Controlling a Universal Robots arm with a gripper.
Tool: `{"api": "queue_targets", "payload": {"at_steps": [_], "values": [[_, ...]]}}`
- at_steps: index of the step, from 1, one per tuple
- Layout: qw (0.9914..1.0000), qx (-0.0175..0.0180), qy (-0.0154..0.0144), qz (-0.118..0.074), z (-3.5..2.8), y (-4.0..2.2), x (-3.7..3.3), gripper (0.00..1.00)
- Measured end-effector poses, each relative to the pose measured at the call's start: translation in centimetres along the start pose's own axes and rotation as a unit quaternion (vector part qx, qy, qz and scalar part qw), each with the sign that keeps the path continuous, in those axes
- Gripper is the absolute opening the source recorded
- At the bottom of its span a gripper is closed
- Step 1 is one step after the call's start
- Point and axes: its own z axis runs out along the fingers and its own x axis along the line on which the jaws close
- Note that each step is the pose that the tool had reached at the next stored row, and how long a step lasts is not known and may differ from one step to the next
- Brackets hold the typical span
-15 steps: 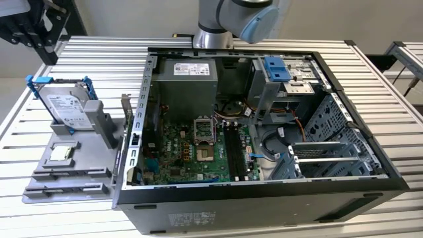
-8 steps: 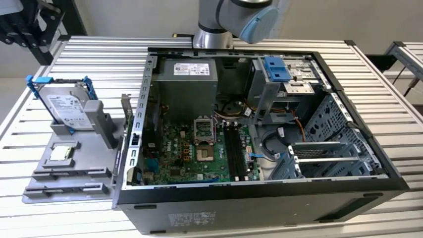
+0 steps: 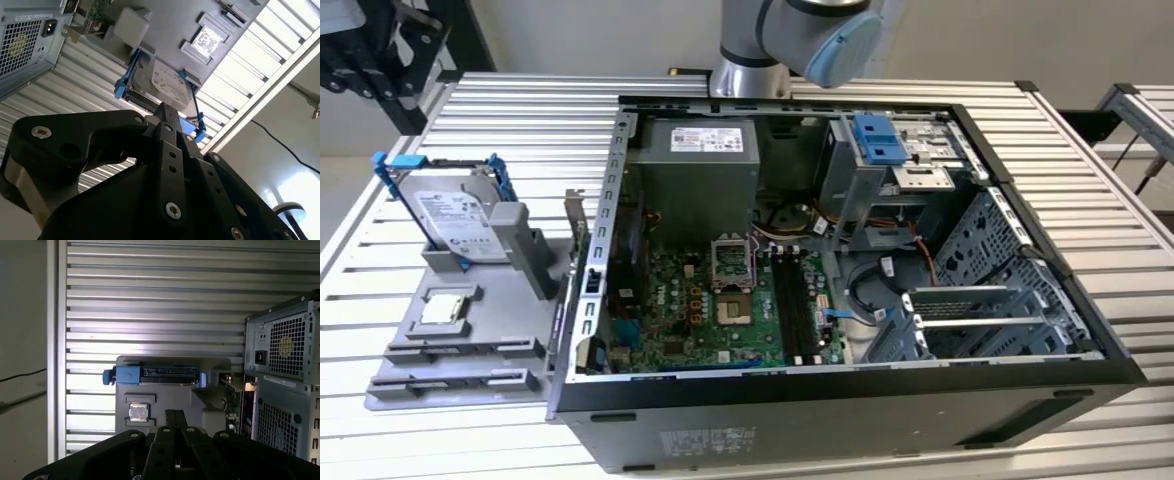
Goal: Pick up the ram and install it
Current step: 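Reach for the ram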
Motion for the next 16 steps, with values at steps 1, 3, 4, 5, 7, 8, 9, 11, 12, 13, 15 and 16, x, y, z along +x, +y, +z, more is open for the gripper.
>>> {"api": "queue_targets", "payload": {"at_steps": [1,3,4,5,7,8,9,11,12,13,15,16], "values": [[1.0,0.0,0.0001,0.0,0.0,-0.2,-0.02,0.0],[1.0,0.0,0.0003,0.0,0.0,-0.63,-0.02,0.0],[1.0,0.0,0.0004,0.0,0.0,-0.9,-0.02,0.0],[1.0,0.0,0.0004,0.0,-0.01,-1.22,-0.02,0.0],[1.0,0.0,0.0005,0.0,-0.02,-1.84,-0.01,0.0],[1.0,0.0,0.0005,0.0,-0.03,-2.11,-0.01,0.0],[1.0,0.0,0.0005,0.0,-0.03,-2.38,0.0,0.0],[1.0,0.0,0.0005,0.0,-0.03,-2.96,0.0,0.0],[1.0,0.0,0.0005,0.0,-0.03,-3.25,0.0,0.0],[1.0,0.0,0.0005,0.0,-0.03,-3.54,0.0,0.0],[1.0,0.0,0.0005,0.0,-0.03,-4.11,0.01,0.0],[1.0,0.0,0.0005,0.0,-0.03,-4.39,0.02,0.0]]}}
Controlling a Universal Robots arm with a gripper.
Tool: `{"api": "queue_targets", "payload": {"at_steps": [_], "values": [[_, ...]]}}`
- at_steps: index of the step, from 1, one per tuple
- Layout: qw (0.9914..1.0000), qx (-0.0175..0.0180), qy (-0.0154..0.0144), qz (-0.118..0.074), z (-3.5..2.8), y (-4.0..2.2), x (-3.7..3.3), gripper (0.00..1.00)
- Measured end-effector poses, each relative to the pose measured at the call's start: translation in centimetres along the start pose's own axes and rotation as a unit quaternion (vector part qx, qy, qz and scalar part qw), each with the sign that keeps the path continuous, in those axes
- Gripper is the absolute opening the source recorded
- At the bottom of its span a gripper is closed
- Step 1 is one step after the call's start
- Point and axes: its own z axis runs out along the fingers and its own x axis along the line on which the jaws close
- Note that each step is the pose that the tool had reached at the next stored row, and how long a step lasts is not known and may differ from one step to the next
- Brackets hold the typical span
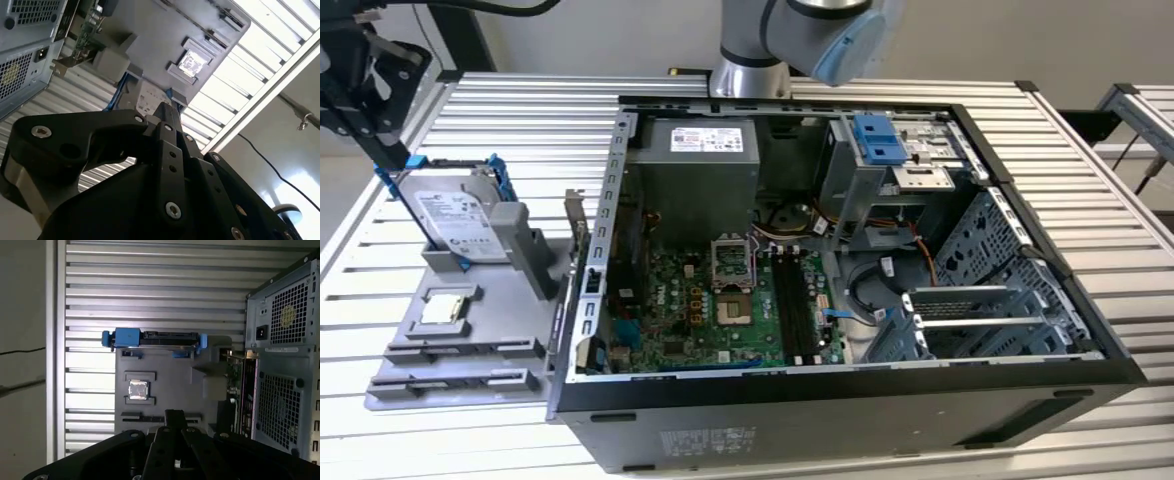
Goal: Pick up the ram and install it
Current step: 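Reach for the ram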
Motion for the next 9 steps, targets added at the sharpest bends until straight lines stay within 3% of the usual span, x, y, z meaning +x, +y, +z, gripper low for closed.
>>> {"api": "queue_targets", "payload": {"at_steps": [9], "values": [[1.0,0.0,0.0,0.0,0.02,-2.36,0.02,0.0]]}}
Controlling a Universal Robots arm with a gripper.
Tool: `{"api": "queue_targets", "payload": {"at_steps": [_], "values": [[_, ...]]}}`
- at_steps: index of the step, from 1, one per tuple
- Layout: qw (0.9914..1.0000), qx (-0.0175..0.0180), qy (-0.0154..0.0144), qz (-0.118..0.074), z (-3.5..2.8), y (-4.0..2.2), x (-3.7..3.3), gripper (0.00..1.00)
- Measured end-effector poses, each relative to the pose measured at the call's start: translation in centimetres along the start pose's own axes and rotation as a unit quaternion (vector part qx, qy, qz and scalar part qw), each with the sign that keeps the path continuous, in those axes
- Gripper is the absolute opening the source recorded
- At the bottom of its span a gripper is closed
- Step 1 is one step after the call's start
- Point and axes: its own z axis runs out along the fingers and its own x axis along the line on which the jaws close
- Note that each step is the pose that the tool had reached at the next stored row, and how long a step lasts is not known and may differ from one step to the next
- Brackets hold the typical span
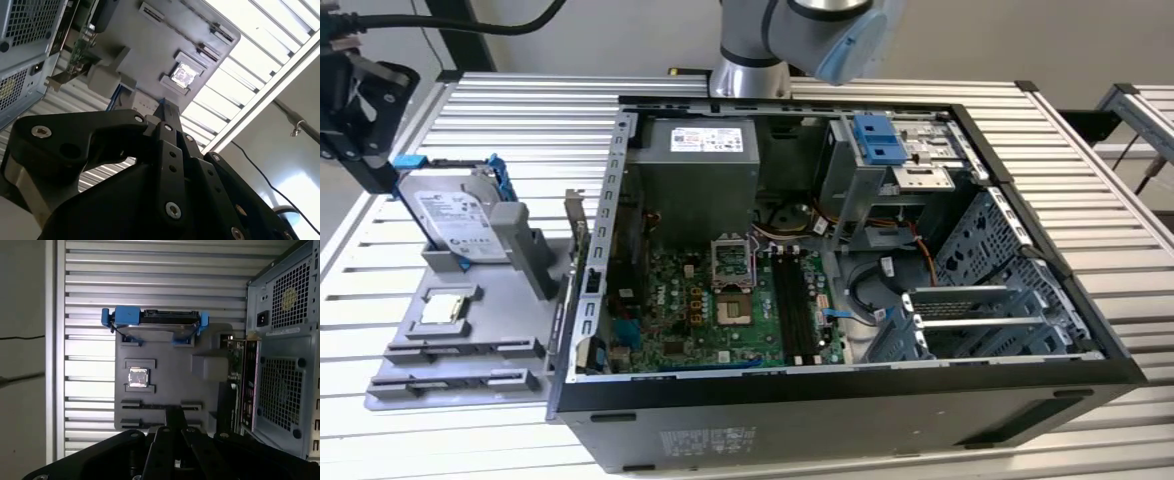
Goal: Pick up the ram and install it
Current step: 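Reach for the ram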
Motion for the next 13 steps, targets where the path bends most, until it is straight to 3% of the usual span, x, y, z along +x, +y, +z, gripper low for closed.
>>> {"api": "queue_targets", "payload": {"at_steps": [5,13], "values": [[1.0,0.0,0.0,0.0,0.07,-1.12,0.02,0.0],[1.0,0.0,0.0,0.0,0.06,-1.21,0.01,0.0]]}}
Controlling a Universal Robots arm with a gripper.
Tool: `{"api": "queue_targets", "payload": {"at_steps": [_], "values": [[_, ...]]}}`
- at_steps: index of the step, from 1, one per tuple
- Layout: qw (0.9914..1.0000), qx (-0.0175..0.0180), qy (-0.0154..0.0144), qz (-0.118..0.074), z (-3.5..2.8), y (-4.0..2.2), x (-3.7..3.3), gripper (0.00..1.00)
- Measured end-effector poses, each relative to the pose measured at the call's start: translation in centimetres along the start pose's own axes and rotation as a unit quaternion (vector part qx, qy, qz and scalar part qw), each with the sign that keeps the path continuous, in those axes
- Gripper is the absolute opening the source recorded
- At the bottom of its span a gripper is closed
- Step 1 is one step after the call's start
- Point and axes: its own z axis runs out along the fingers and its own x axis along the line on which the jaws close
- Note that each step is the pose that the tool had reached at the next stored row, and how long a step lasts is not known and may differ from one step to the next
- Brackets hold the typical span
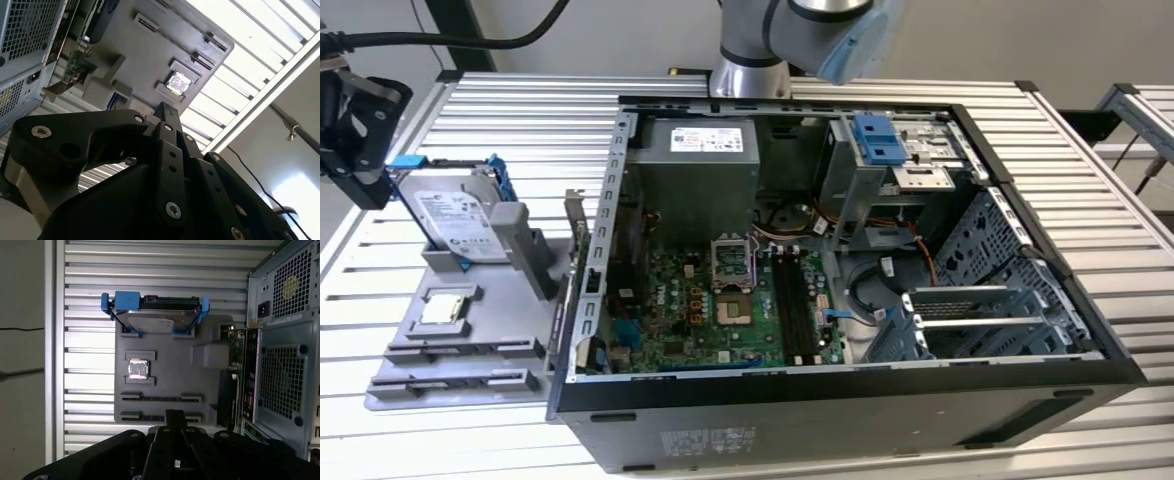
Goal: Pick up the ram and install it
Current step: 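Reach for the ram, then pick up the ram and move it above insertion slot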
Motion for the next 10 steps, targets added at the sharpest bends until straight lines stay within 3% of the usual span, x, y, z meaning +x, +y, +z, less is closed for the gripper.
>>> {"api": "queue_targets", "payload": {"at_steps": [6,10], "values": [[1.0,0.0,0.0,0.0,0.0,-0.04,0.0,0.0],[1.0,0.0,0.0,0.0,0.0,-0.44,0.01,0.0]]}}
